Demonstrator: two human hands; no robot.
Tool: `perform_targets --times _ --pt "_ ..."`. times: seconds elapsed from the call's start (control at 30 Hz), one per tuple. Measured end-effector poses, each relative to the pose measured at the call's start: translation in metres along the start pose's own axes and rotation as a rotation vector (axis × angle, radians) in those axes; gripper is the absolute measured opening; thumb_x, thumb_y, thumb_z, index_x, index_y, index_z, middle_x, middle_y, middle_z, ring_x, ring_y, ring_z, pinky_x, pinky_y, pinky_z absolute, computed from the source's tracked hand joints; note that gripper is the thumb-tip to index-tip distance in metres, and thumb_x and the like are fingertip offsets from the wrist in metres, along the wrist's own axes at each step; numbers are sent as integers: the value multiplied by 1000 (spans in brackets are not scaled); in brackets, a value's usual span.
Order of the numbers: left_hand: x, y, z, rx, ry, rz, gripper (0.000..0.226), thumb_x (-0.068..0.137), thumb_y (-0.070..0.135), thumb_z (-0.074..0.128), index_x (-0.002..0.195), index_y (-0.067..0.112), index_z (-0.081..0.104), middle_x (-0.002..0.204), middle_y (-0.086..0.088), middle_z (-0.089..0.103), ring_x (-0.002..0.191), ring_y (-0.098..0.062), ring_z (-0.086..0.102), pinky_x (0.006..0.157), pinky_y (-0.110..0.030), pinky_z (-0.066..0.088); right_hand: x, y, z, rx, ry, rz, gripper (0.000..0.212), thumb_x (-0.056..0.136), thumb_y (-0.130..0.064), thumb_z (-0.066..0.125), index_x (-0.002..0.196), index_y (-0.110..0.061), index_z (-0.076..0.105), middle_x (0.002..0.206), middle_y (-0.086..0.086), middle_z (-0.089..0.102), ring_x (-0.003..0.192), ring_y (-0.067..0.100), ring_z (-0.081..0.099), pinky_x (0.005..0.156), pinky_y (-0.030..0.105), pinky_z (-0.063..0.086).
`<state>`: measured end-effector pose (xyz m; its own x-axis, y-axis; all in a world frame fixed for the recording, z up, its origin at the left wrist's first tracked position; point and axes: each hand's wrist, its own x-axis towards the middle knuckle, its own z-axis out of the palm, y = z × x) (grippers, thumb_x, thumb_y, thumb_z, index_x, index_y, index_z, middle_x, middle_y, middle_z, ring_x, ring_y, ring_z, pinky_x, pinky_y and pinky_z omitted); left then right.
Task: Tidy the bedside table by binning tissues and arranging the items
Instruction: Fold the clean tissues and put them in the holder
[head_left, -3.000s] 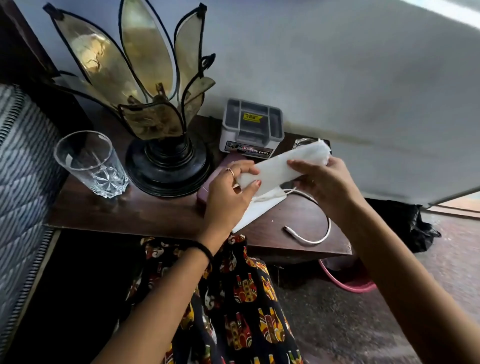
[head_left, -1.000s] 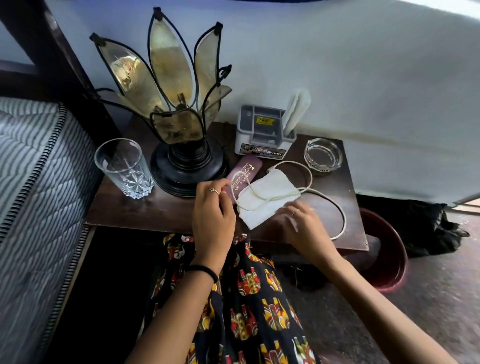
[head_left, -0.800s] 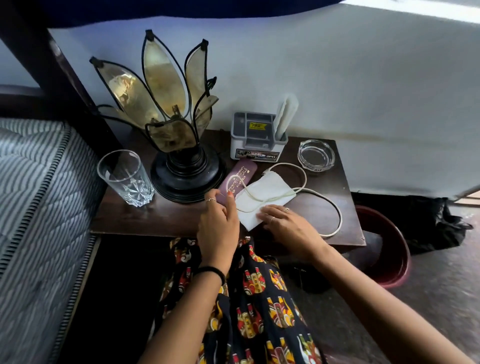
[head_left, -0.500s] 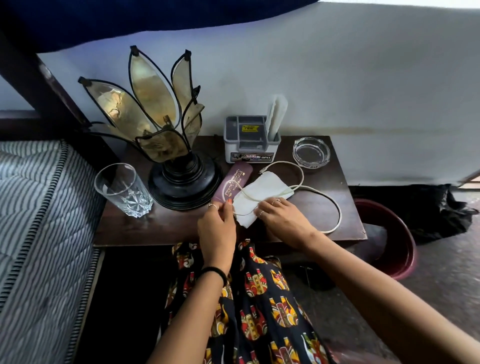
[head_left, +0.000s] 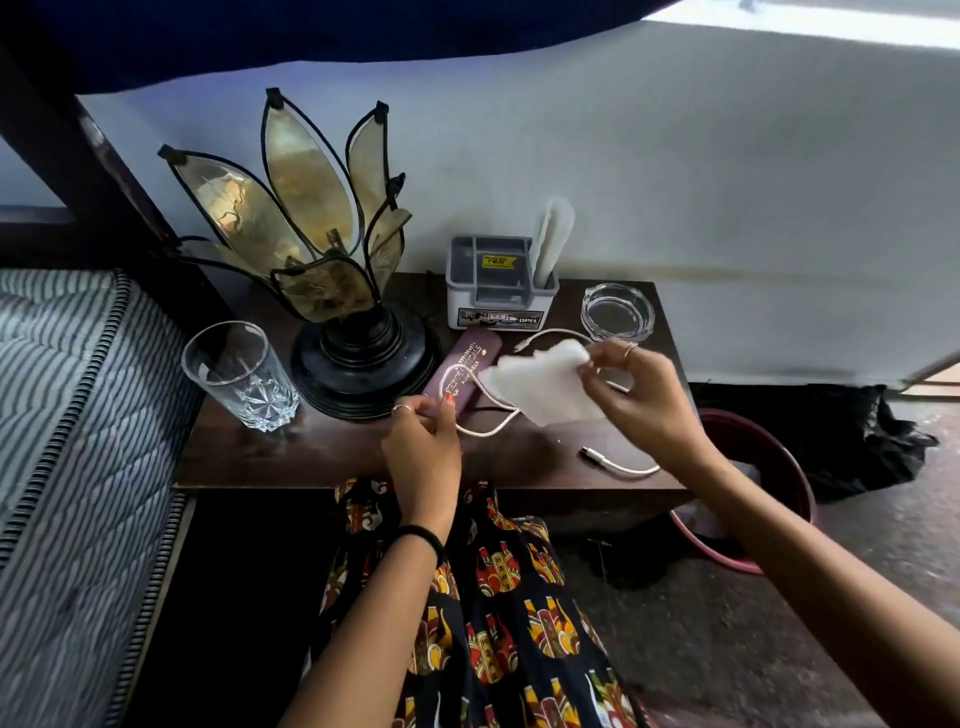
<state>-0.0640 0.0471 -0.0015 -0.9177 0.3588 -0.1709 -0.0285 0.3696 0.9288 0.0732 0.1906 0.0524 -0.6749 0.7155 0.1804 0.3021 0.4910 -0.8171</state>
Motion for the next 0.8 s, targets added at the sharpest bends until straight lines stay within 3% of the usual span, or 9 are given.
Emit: perform_targets --times 0.13,0.2,0.27,0.37,0.47,0.6,0.73,0.8 --pt "-3 3 -3 18 112 -17 22 93 30 52 91 8 55 72 -2 61 67 -21 57 60 -21 35 12 -18 -12 337 80 143 16 87 -4 57 79 -15 66 75 4 64 73 15 56 70 36 46" --pt "-6 6 -5 8 140 2 20 95 28 47 93 8 52 71 0 59 67 -20 57 59 -23 34 17 -24 -12 437 112 226 19 88 -3 56 77 -16 65 78 7 63 76 18 55 71 38 44" --pt "-10 9 -6 8 120 132 13 96 26 48 93 13 50 71 1 61 65 -15 60 57 -24 38 20 -29 -10 482 122 288 18 89 -3 56 77 -15 64 82 8 63 78 21 55 73 40 45" --pt "-18 15 -5 -24 -3 376 1 95 21 53 93 21 52 76 9 62 66 -1 60 56 -9 41 21 -35 -6 525 98 343 15 91 -3 55 82 -11 64 81 6 63 75 21 55 71 36 46" --pt "-23 17 0 -31 -170 517 18 93 26 57 109 19 58 94 5 65 84 2 61 67 -7 47 19 -37 3 536 65 383 14 92 -4 54 88 -10 65 77 3 65 68 15 56 67 33 45" --pt "-29 23 9 -115 -387 448 53 90 36 60 139 22 43 129 3 59 112 -3 59 85 -20 54 16 -41 16 646 4 406 15 92 -5 54 104 -5 64 85 7 67 73 18 61 67 33 49" --pt "-32 22 13 -120 -361 438 58 91 39 56 143 21 37 132 1 58 116 -6 58 89 -22 53 14 -43 28 721 -30 426 16 90 -6 57 105 -12 62 88 4 69 73 15 67 65 30 56" --pt "-31 21 12 -132 -312 427 57 91 41 54 141 17 41 129 1 61 112 -6 60 86 -15 51 14 -42 34 707 -15 430 13 89 -6 60 101 -11 58 87 6 68 77 16 65 70 32 53"
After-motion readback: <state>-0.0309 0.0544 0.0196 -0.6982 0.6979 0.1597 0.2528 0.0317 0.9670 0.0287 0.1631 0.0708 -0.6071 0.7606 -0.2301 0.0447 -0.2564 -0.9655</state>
